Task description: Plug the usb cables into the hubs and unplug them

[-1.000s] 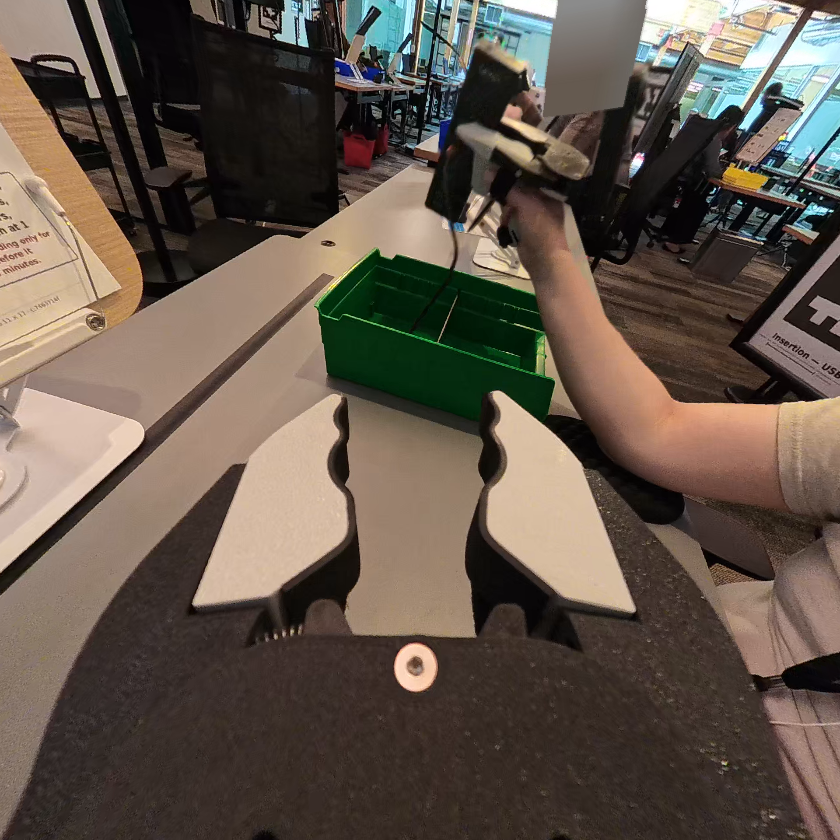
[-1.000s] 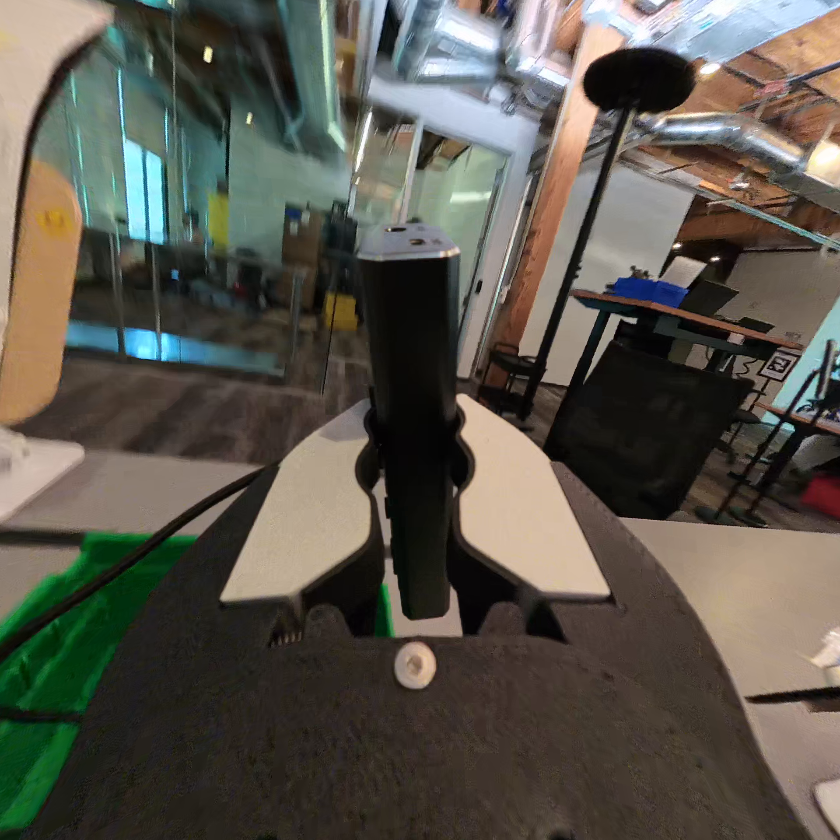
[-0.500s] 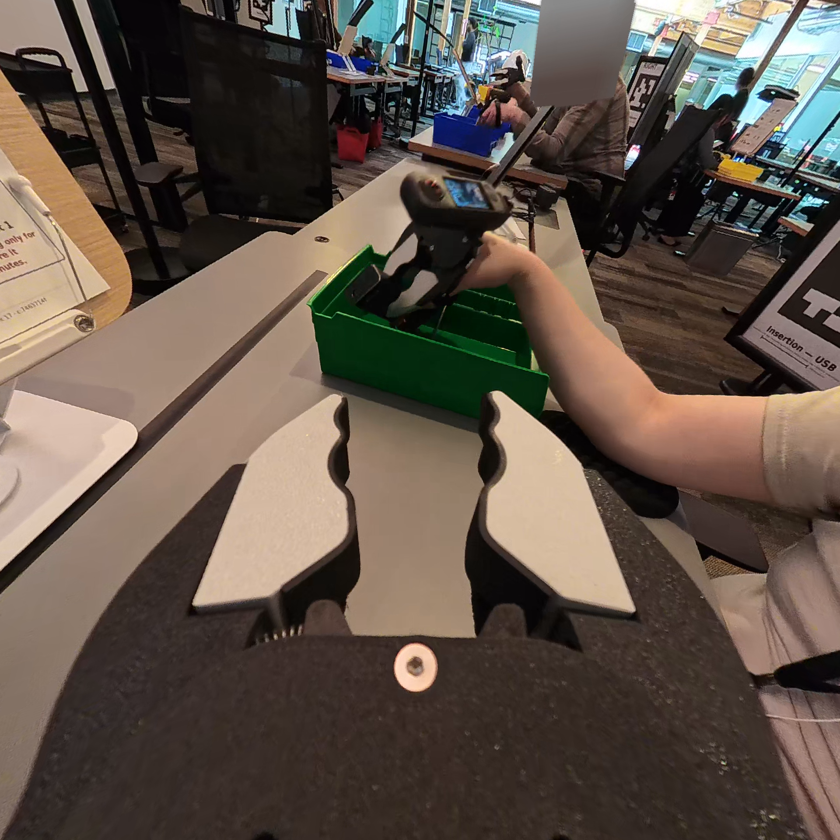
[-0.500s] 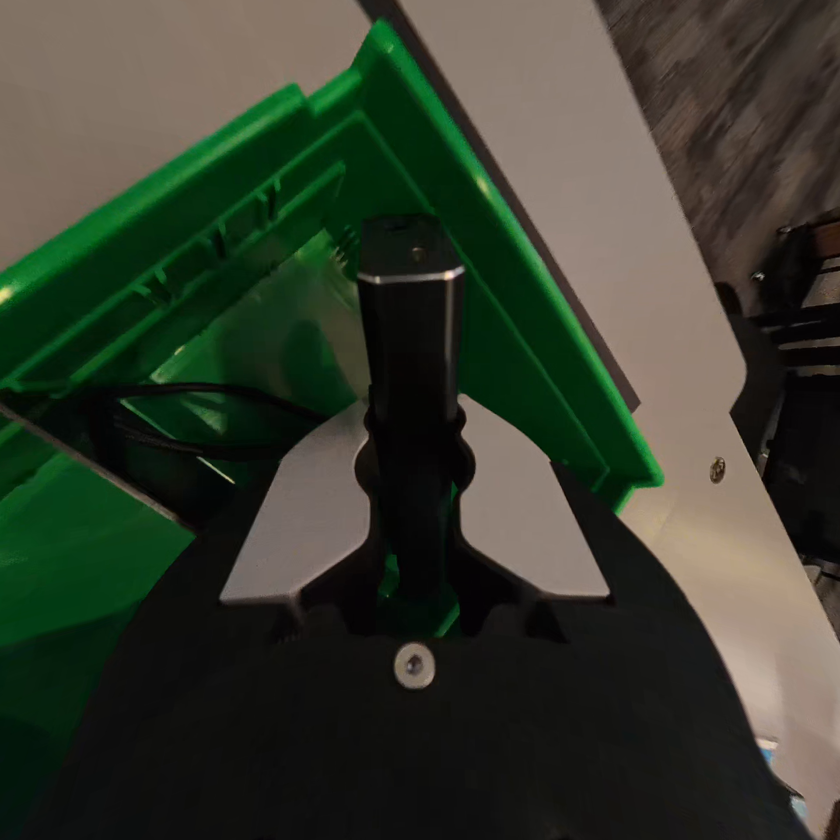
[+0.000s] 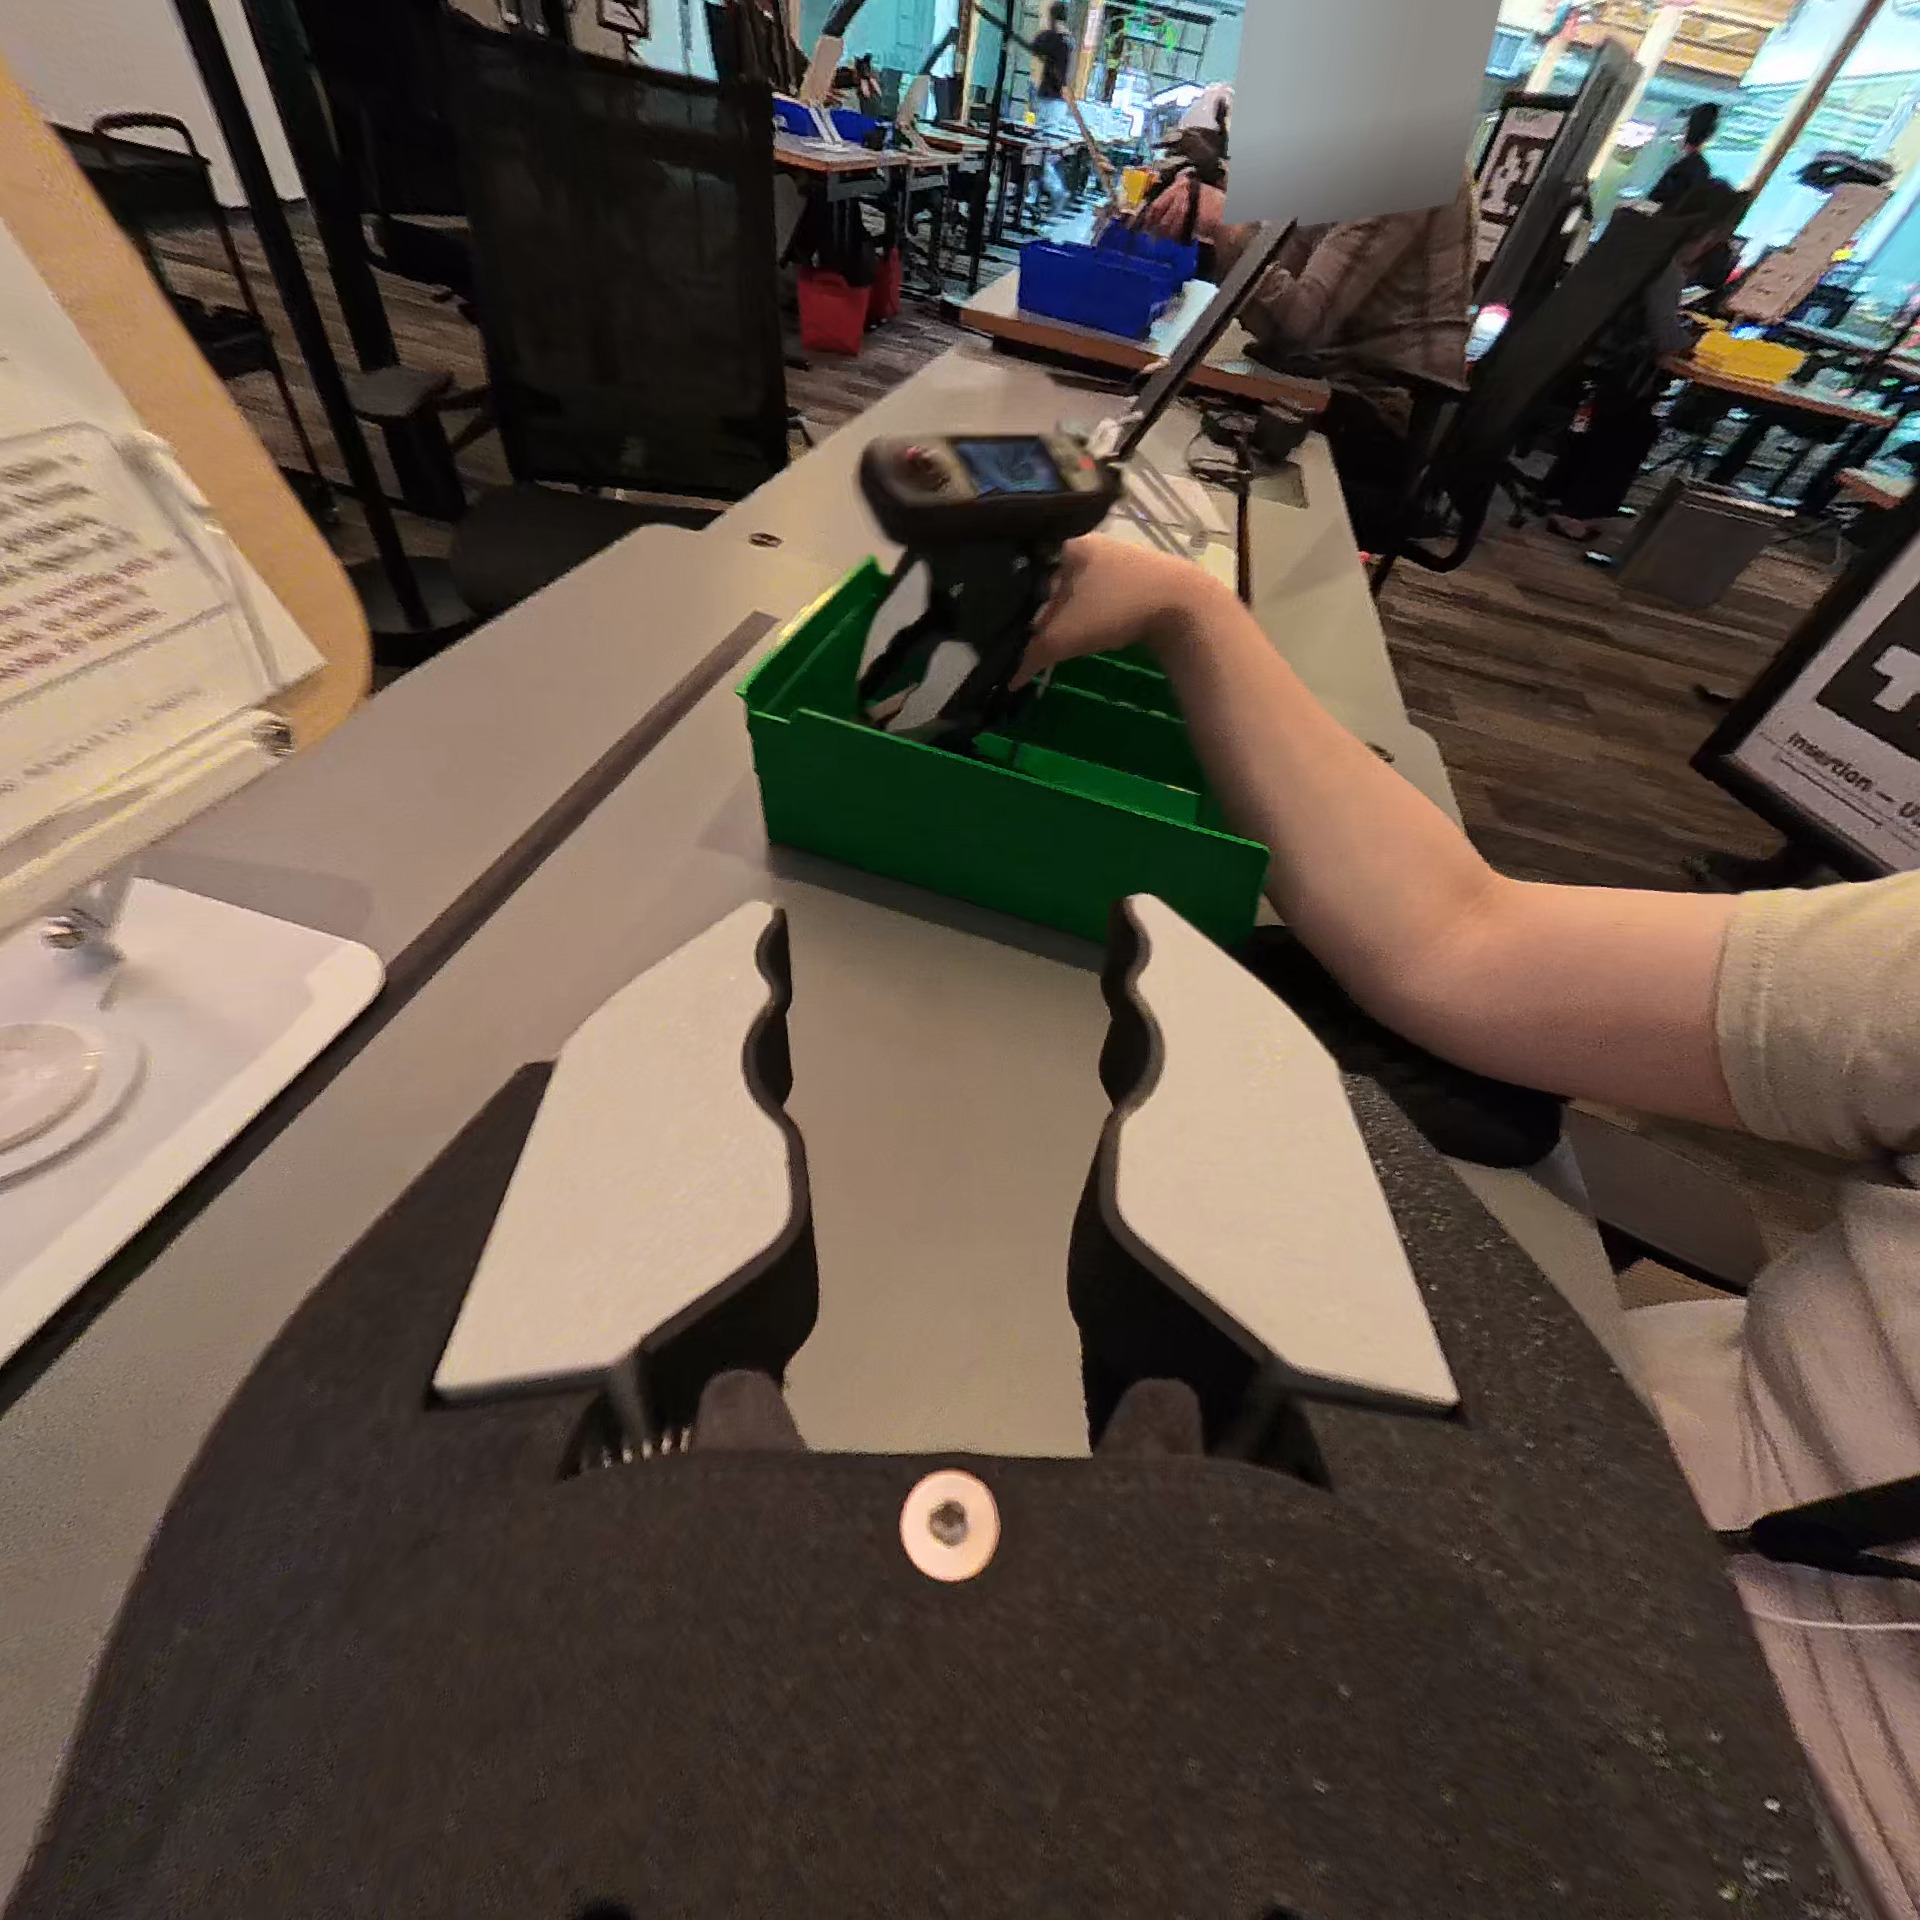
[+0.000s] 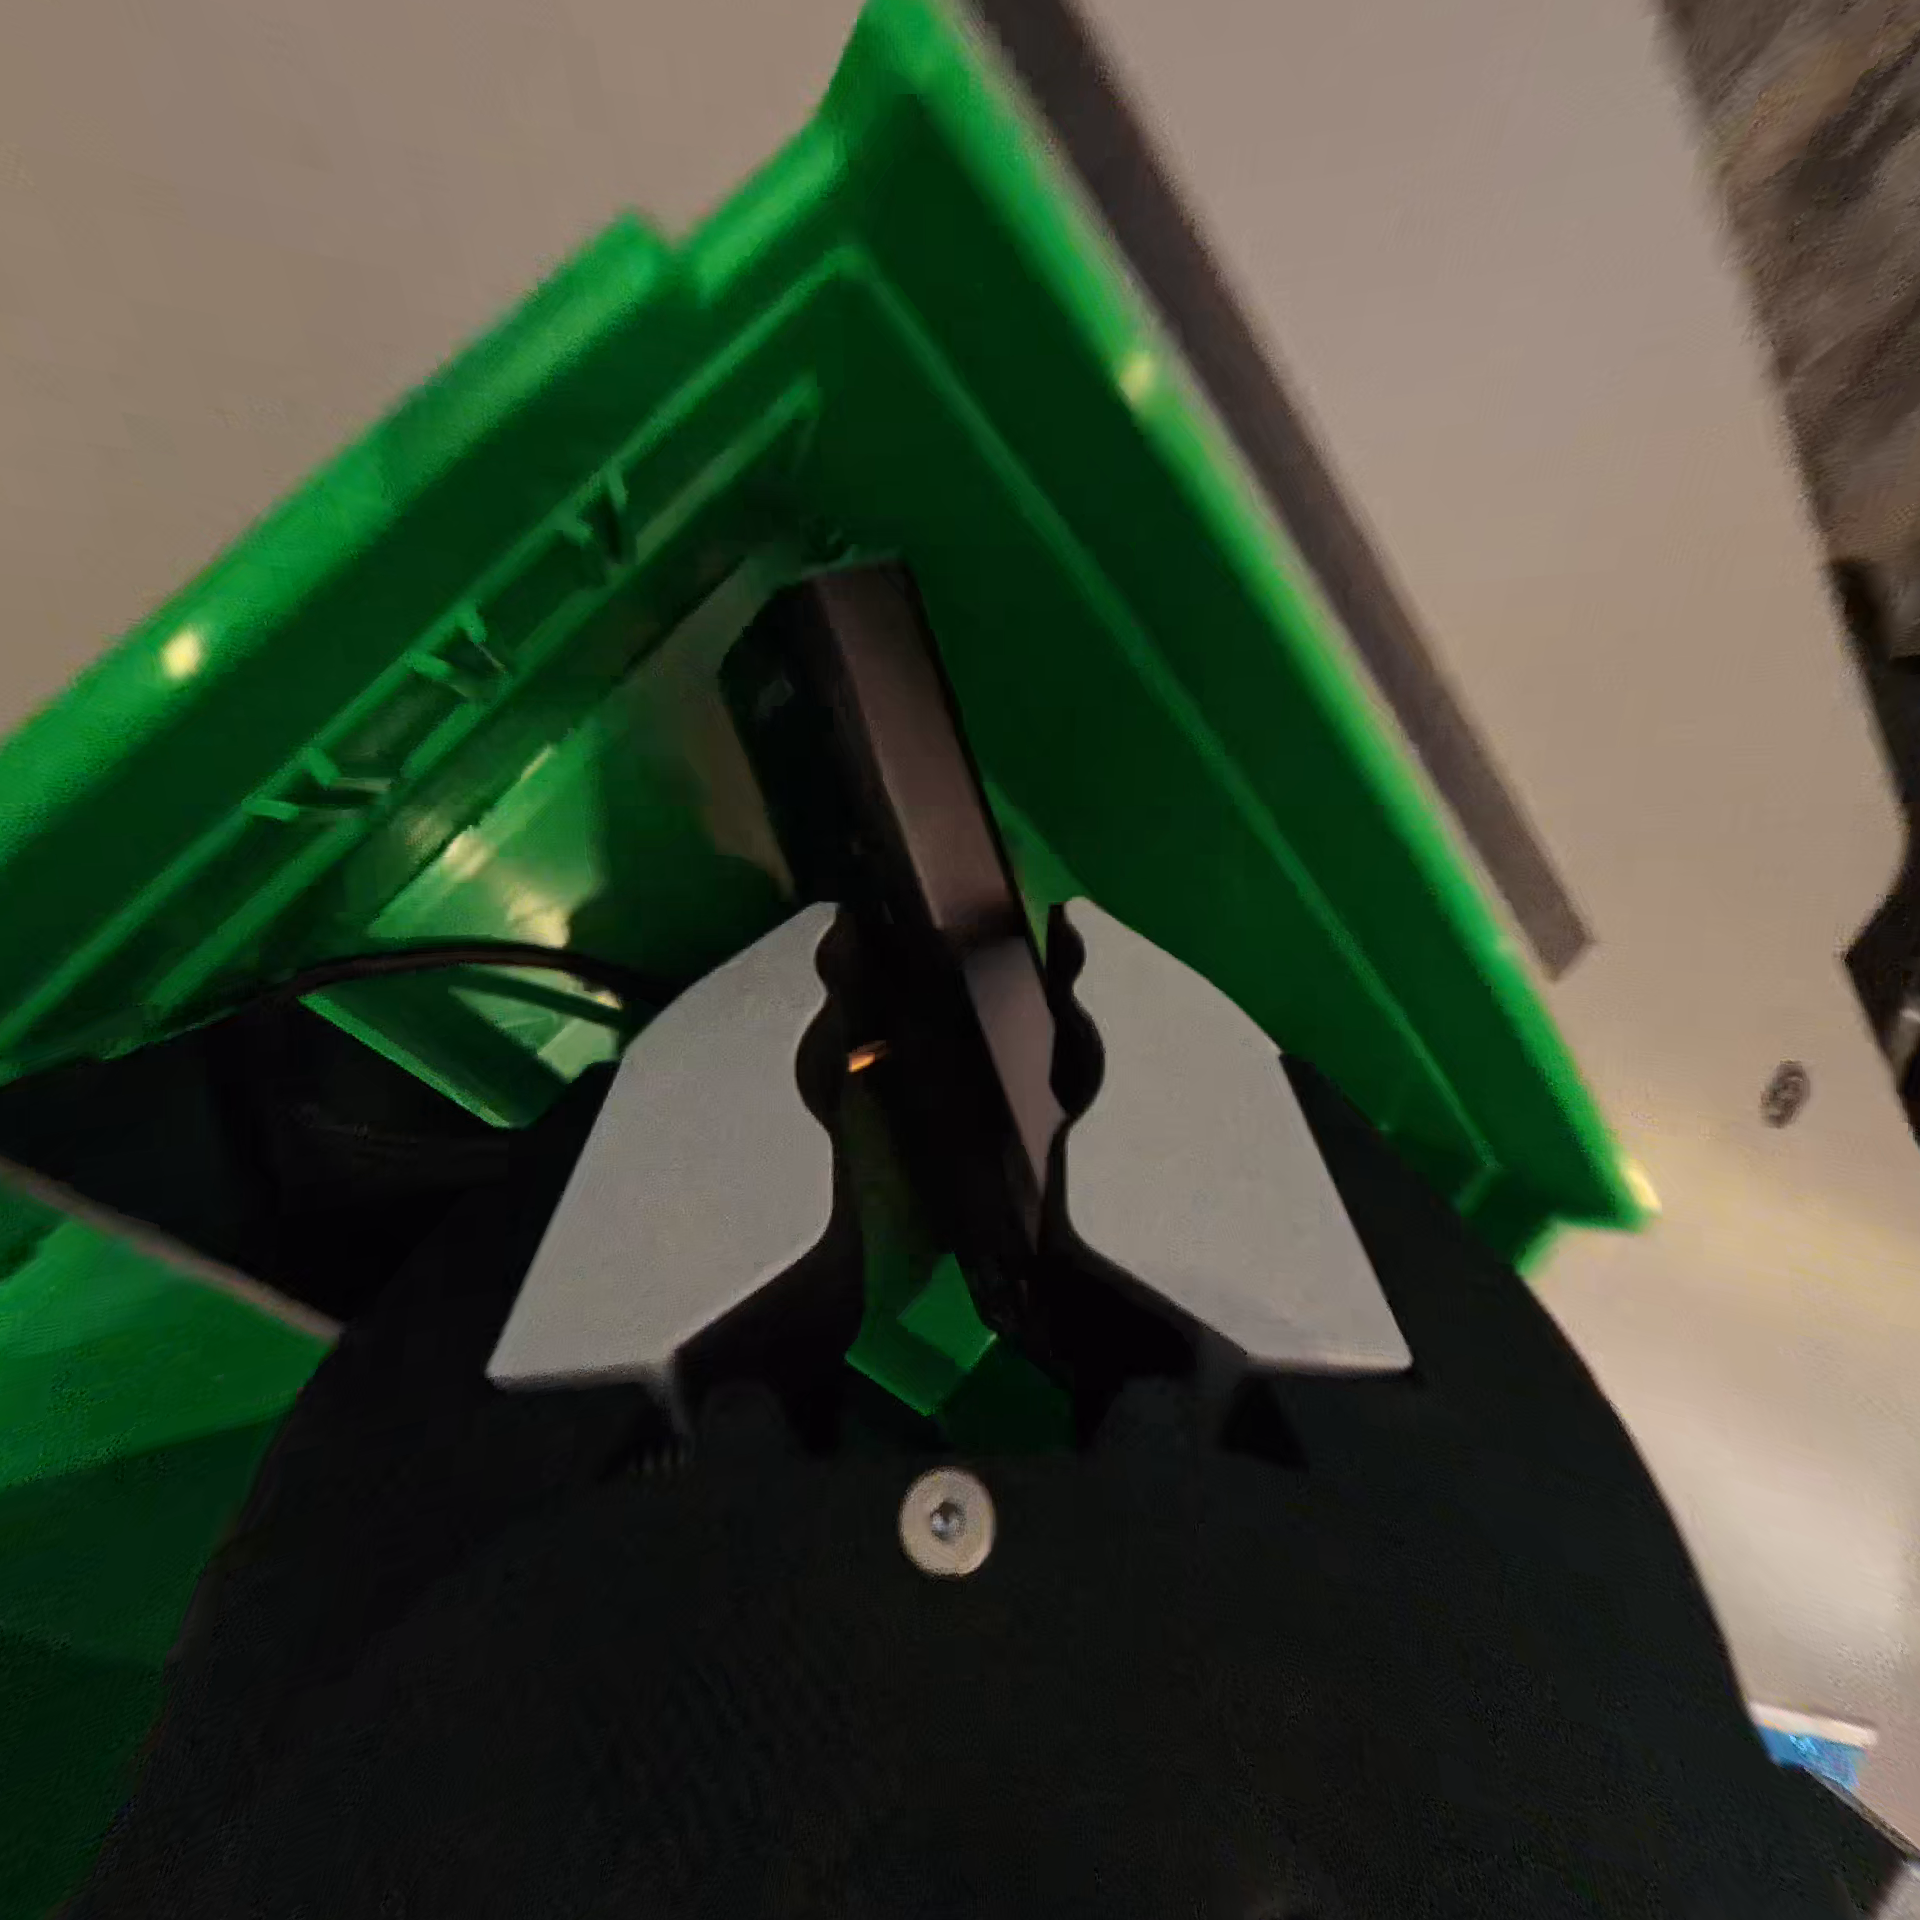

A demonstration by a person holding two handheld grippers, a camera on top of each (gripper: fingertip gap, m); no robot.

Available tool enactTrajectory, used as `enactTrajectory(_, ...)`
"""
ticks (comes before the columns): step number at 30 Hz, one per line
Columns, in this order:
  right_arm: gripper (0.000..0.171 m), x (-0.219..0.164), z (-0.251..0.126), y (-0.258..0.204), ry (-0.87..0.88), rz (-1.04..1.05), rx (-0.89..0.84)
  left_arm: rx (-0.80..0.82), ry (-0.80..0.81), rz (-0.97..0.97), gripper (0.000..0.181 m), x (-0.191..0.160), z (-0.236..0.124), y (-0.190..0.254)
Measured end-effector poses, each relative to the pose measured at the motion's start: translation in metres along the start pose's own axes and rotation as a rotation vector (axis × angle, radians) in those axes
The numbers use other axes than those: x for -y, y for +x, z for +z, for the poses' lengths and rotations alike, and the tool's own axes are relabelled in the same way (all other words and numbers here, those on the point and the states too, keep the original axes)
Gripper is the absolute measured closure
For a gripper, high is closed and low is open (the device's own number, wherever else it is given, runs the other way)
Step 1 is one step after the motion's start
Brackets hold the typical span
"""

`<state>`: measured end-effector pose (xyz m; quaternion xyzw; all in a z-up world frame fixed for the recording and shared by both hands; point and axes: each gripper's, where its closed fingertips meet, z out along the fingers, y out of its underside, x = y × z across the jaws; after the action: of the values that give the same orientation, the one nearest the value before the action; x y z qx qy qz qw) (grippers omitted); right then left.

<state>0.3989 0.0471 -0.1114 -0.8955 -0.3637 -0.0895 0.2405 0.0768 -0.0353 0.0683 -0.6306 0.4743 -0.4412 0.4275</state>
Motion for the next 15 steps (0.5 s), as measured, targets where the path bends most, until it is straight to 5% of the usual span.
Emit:
enactTrajectory(5, 0.132, 0.036, -0.093, 0.036, 0.321, 0.023, -0.281, 0.367, -0.094, 0.044, 0.121, 0.003, -0.083, -0.039)
enactTrajectory(9, 0.133, 0.061, -0.161, 0.034, 0.521, -0.020, -0.435, 0.816, -0.378, -0.054, 0.124, -0.046, -0.191, -0.074)
enactTrajectory(15, 0.133, 0.084, -0.178, 0.012, 0.558, -0.128, -0.464, 0.806, -0.792, -0.593, 0.133, -0.167, -0.260, -0.053)
